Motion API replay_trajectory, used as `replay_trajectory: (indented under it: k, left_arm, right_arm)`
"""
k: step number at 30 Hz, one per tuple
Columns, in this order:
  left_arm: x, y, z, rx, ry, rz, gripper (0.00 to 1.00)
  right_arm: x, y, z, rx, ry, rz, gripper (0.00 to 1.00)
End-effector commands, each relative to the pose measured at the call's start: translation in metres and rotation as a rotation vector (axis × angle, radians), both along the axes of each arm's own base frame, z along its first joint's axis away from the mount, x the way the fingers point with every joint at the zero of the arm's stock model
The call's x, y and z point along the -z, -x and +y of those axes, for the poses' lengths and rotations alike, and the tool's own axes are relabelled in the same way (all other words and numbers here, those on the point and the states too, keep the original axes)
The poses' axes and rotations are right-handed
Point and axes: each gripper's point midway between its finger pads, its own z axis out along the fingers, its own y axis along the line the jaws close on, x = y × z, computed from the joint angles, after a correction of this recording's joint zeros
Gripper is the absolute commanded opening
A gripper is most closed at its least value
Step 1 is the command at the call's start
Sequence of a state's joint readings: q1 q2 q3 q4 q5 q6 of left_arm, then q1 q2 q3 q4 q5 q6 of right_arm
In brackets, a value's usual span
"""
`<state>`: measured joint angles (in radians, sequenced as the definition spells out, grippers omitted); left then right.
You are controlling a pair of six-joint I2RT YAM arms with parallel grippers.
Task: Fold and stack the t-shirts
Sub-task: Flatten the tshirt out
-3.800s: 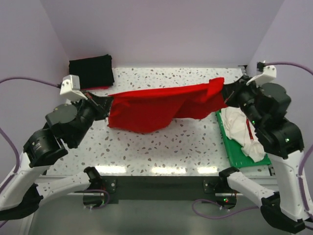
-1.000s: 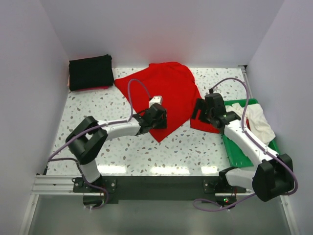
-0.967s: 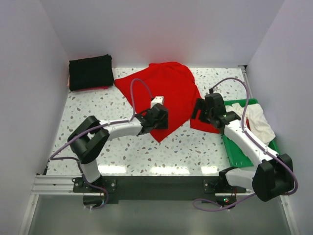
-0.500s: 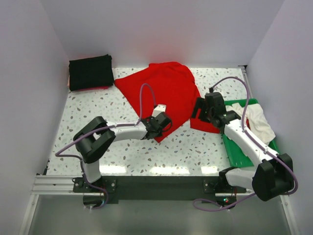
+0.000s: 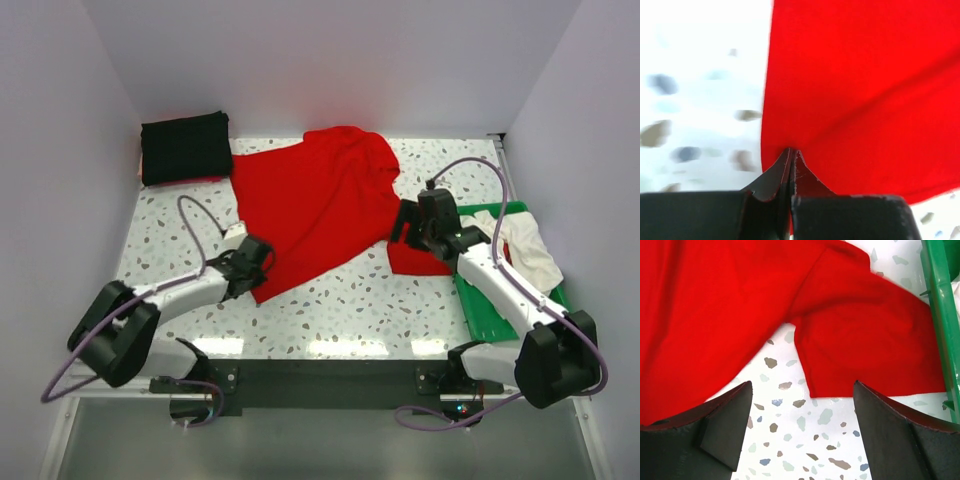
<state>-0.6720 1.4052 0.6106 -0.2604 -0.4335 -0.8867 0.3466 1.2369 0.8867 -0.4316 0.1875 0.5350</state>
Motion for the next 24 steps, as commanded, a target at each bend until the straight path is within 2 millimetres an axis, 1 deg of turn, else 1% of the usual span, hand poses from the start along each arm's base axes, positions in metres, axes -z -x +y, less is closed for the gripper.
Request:
replay_trajectory:
  k: [1, 3, 4, 6, 7, 9, 10, 12, 13, 16, 17, 20, 22, 23, 24]
  left_arm:
    - [0.015, 0.021, 0.056, -0.21, 0.07, 0.07, 0.0]
    - [0.012, 0.019, 0.072, -0.271, 0.094, 0.057, 0.0]
    - [0.008, 0.014, 0.085, -0.321, 0.108, 0.041, 0.0]
    - [0.006, 0.011, 0.094, -0.35, 0.118, 0.033, 0.0]
    - [0.004, 0.008, 0.103, -0.375, 0.117, 0.027, 0.0]
    - [0.001, 0.001, 0.107, -0.388, 0.136, 0.017, 0.0]
    - [0.0, -0.002, 0.113, -0.409, 0.136, 0.016, 0.0]
    - [-0.005, -0.008, 0.119, -0.423, 0.14, 0.008, 0.0]
    - [-0.006, -0.01, 0.126, -0.451, 0.142, 0.004, 0.0]
    - [-0.01, -0.015, 0.135, -0.495, 0.163, -0.016, 0.0]
    - [-0.011, -0.017, 0.134, -0.495, 0.183, -0.021, 0.0]
    - [-0.012, -0.02, 0.127, -0.463, 0.212, -0.025, 0.0]
    - [-0.011, -0.02, 0.128, -0.466, 0.205, -0.026, 0.0]
    - [-0.01, -0.019, 0.131, -0.473, 0.192, -0.026, 0.0]
    - [-0.01, -0.018, 0.132, -0.478, 0.187, -0.023, 0.0]
  right_arm:
    - [0.002, -0.003, 0.006, -0.012, -0.03, -0.016, 0.84]
    - [0.007, 0.0, 0.007, -0.017, -0.036, -0.002, 0.84]
    - [0.008, 0.001, 0.007, -0.019, -0.037, 0.001, 0.84]
    - [0.015, 0.005, 0.005, -0.018, -0.028, 0.015, 0.84]
    - [0.017, 0.006, 0.002, -0.01, -0.014, 0.017, 0.84]
    - [0.026, 0.008, -0.003, 0.002, 0.011, 0.038, 0.84]
    - [0.03, 0.009, -0.005, 0.004, 0.024, 0.049, 0.84]
    - [0.043, 0.012, -0.009, 0.016, 0.049, 0.084, 0.84]
    - [0.047, 0.013, -0.009, 0.019, 0.049, 0.092, 0.84]
    - [0.06, 0.018, -0.011, 0.029, 0.054, 0.116, 0.84]
    - [0.066, 0.02, -0.011, 0.026, 0.055, 0.13, 0.84]
    - [0.076, 0.025, -0.01, 0.019, 0.053, 0.155, 0.81]
    - [0.082, 0.029, -0.008, 0.015, 0.042, 0.171, 0.8]
    - [0.088, 0.033, -0.007, 0.013, 0.041, 0.182, 0.79]
    - [0.091, 0.036, -0.003, 0.002, 0.041, 0.188, 0.79]
